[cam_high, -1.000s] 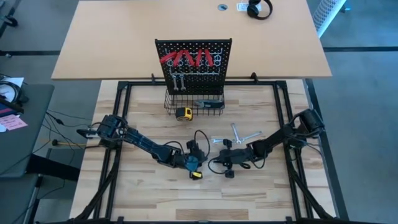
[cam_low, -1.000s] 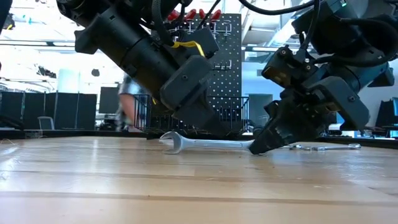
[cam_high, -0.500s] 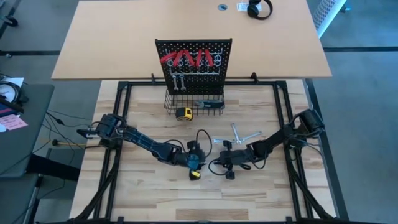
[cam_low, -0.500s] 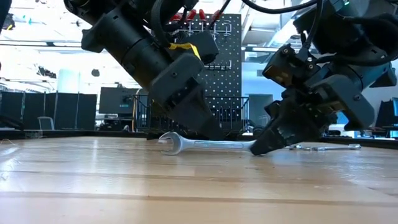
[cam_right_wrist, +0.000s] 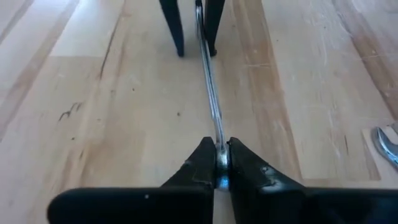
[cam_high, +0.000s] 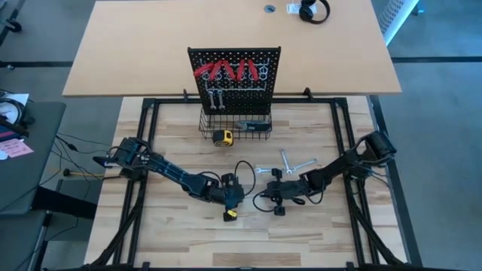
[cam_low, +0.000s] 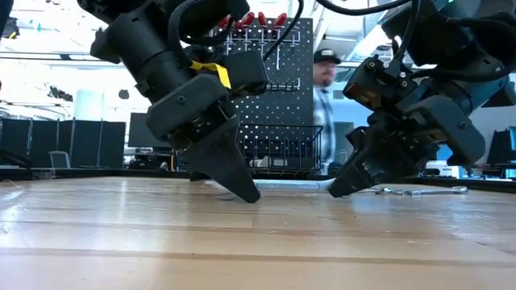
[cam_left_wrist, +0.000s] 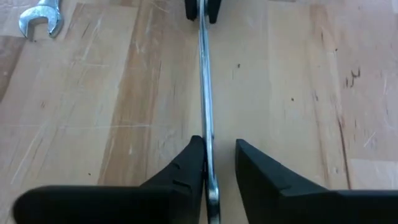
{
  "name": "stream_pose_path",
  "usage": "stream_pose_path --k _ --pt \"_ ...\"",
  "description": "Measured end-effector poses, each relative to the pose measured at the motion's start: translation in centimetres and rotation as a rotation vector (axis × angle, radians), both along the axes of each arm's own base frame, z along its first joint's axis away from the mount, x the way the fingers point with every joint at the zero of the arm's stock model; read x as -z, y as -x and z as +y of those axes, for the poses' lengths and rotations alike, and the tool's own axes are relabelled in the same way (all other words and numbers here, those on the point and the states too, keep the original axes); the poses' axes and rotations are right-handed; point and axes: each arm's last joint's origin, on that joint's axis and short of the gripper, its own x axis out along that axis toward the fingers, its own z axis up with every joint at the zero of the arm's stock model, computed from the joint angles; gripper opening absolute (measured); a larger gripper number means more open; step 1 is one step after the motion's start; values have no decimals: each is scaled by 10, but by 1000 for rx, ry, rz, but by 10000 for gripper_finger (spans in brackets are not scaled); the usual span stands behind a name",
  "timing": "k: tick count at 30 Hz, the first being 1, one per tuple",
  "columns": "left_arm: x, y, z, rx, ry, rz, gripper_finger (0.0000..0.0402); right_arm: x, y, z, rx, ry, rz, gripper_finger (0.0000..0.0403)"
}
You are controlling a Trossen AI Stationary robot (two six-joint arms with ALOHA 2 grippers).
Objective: Hang tools onto peg board
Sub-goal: Hang the wrench into the pegboard
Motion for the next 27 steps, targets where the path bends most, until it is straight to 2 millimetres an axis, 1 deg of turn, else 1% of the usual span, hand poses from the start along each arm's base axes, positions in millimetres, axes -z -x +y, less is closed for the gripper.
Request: stream_pose_path --k 5,8,11,13,15,20,22,24,27 --pt "0 0 1 -31 -22 -13 12 0 0 0 0 1 3 35" --pt "0 0 2 -75 -45 -20 7 0 0 0 5 5 6 42" --pt "1 0 4 -96 -66 -38 4 -1 3 -2 13 18 42 61" --pt "4 1 5 -121 -83 -69 3 -4 10 -2 25 29 97 72" --pt "8 5 8 -135 -75 -105 3 -12 18 -2 71 41 100 78" --pt "13 23 18 -235 -66 -185 1 -36 48 8 213 159 -25 79" --pt "6 29 20 -256 -45 -264 1 -42 61 13 250 182 -83 78" --pt "-10 32 19 -269 -10 -405 1 -47 70 19 281 176 -144 77" --pt "-33 37 17 -271 20 -610 1 -49 78 26 308 185 -189 77"
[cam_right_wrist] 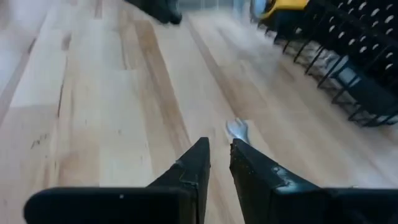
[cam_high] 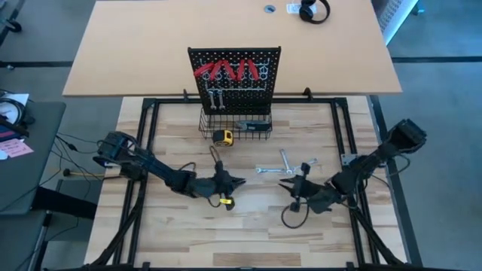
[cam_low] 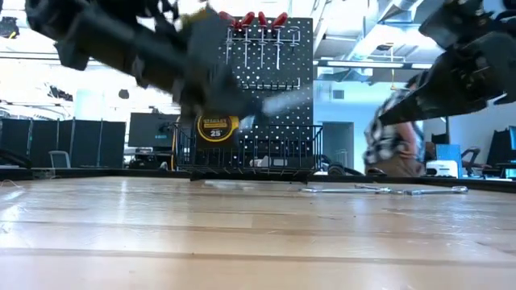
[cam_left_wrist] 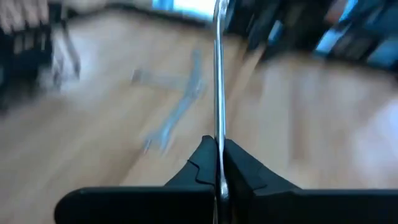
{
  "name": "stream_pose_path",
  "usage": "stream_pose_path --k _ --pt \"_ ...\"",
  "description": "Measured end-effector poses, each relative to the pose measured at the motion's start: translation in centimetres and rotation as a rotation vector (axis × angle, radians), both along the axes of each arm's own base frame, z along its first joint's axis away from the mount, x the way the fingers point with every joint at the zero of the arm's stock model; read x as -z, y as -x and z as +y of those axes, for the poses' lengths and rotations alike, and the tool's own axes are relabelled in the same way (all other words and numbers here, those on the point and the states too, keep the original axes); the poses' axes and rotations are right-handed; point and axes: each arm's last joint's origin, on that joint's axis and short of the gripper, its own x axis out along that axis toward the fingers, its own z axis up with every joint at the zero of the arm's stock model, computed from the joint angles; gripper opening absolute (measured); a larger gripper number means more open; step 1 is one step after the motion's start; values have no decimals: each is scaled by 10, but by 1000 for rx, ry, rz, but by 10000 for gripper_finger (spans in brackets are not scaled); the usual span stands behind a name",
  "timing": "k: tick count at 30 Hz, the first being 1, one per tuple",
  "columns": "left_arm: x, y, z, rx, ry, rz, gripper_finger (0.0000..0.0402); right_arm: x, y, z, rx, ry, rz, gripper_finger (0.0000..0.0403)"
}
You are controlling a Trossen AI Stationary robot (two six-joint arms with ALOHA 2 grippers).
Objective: Hang tools onto peg board
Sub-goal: Hang the wrench into the pegboard
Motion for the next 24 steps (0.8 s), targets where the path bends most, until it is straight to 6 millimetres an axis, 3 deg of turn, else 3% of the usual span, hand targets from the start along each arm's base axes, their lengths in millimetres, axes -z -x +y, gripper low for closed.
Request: stream_pose_path --k 3,6,15,24 --pt "-18 4 3 -69 -8 -151 1 -1 1 4 26 18 -42 77" --pt "-32 5 18 -161 27 -251 0 1 -2 3 37 30 -48 77" --pt "-41 0 73 -387 162 -421 0 9 -9 0 59 33 -41 77" --pt "-29 27 89 -485 207 -562 0 9 -9 1 55 32 -40 77"
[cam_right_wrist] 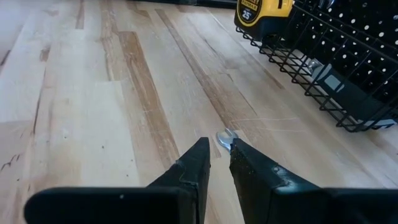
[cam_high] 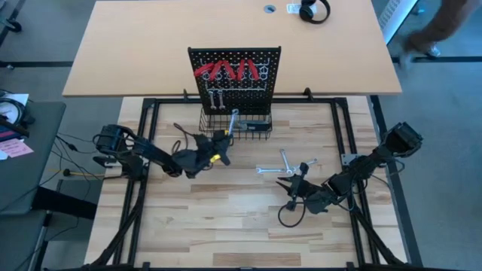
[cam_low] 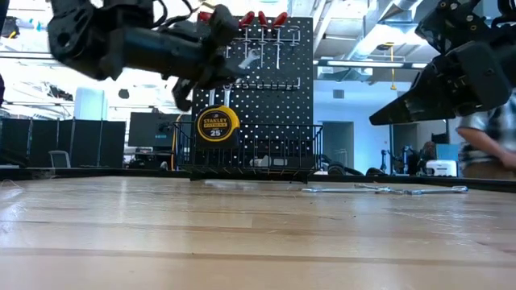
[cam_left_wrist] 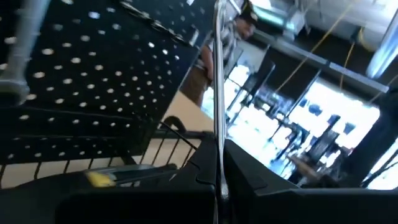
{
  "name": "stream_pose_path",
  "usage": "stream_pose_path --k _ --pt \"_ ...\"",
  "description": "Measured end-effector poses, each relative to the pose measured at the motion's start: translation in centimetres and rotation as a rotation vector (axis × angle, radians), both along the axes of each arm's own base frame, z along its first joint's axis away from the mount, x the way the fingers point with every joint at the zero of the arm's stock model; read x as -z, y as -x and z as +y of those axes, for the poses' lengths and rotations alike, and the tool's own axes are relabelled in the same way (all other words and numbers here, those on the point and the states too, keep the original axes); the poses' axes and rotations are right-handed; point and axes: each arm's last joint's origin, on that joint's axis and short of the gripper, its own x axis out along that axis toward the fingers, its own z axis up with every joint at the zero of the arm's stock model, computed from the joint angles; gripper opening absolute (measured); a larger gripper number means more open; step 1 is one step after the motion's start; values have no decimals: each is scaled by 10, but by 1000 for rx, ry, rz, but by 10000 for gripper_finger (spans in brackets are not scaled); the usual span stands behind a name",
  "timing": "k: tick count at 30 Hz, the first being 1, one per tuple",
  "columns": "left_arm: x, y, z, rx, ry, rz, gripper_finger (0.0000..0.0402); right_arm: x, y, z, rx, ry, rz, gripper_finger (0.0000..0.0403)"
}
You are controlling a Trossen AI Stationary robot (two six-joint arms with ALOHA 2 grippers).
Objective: Hang tools onto peg board
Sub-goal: Hang the wrench into the pegboard
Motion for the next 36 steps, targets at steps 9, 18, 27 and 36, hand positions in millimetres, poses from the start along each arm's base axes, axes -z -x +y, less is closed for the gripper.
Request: stream_pose_path --k 9,18,27,36 --pt "13 23 5 -10 47 -77 0 0 -1 -2 11 -1 -1 77" --pt "15 23 21 -62 83 -84 0 0 -2 -4 20 -2 -2 77" --pt "19 23 39 -80 120 -91 0 0 -2 -4 20 -2 -2 77" --pt "18 23 43 -58 114 -96 0 0 -2 -4 20 -1 -1 77"
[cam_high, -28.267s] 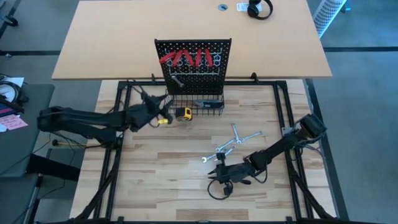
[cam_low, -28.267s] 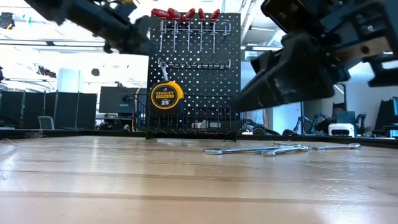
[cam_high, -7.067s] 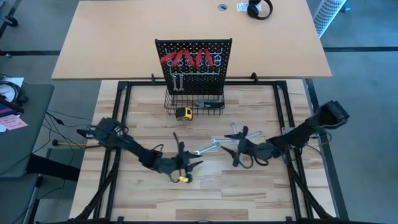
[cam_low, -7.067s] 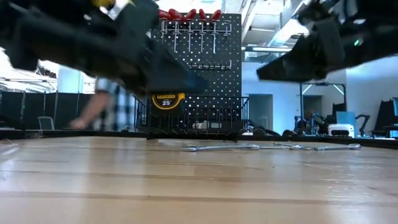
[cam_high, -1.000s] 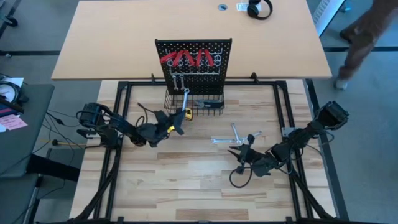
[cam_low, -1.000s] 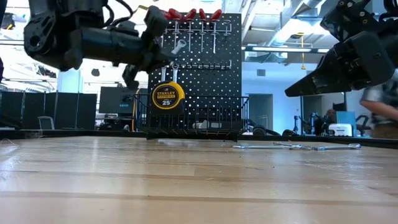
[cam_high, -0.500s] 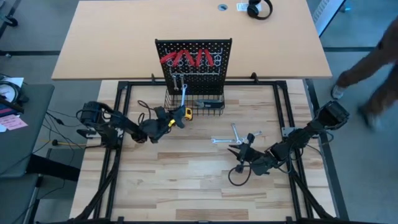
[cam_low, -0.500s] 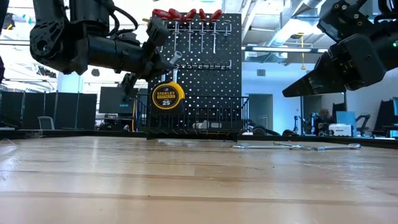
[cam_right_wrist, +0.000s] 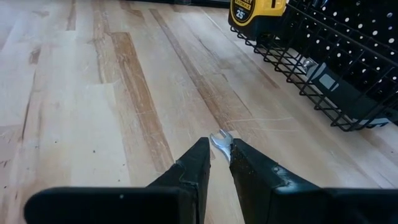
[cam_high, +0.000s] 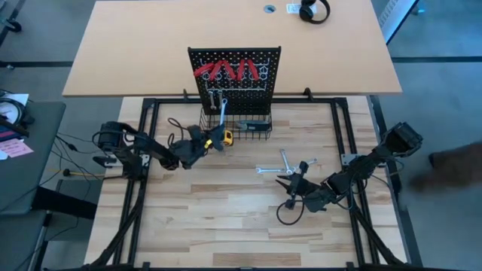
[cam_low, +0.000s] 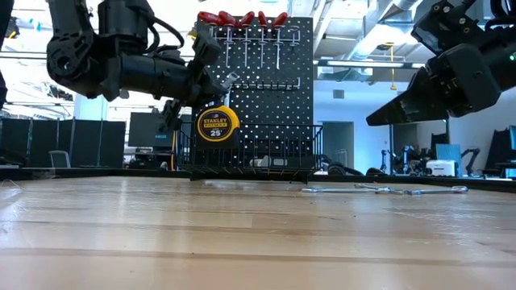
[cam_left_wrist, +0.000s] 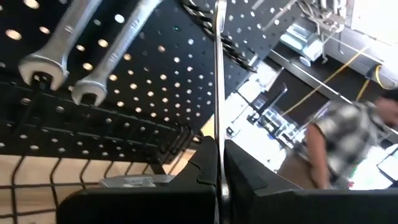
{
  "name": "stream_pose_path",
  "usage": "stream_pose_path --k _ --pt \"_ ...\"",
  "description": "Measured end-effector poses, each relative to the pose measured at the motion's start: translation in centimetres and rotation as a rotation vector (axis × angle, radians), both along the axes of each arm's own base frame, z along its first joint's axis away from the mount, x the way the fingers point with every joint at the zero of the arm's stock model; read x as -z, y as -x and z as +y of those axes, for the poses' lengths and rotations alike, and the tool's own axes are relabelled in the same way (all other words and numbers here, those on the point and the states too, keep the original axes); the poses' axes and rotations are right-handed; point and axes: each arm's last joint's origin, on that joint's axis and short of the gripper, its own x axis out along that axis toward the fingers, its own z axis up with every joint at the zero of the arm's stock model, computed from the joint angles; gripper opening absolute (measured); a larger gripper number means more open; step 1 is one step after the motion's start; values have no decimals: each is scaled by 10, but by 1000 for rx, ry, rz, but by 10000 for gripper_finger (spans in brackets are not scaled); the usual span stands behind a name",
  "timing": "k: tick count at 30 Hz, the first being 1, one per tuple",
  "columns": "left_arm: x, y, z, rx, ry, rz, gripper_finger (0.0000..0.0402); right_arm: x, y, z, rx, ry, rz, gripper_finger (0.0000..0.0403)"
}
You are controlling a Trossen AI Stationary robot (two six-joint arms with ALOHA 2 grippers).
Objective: Hang tools onto peg board
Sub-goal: Hang the wrench into the pegboard
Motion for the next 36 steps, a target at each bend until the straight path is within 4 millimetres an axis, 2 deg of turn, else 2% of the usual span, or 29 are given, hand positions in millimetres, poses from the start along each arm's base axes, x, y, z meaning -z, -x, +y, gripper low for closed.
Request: stream_pose_path --k 4,13,27,36 --pt "-2 -2 4 17 -1 -15 0 0 0 0 0 0 0 77" --pt "-16 -25 7 34 -26 41 0 0 0 0 0 0 0 77" --pt "-14 -23 8 -72 8 43 0 0 0 0 0 0 0 77" --pt "-12 -22 15 -89 46 28 0 0 0 0 0 0 0 77"
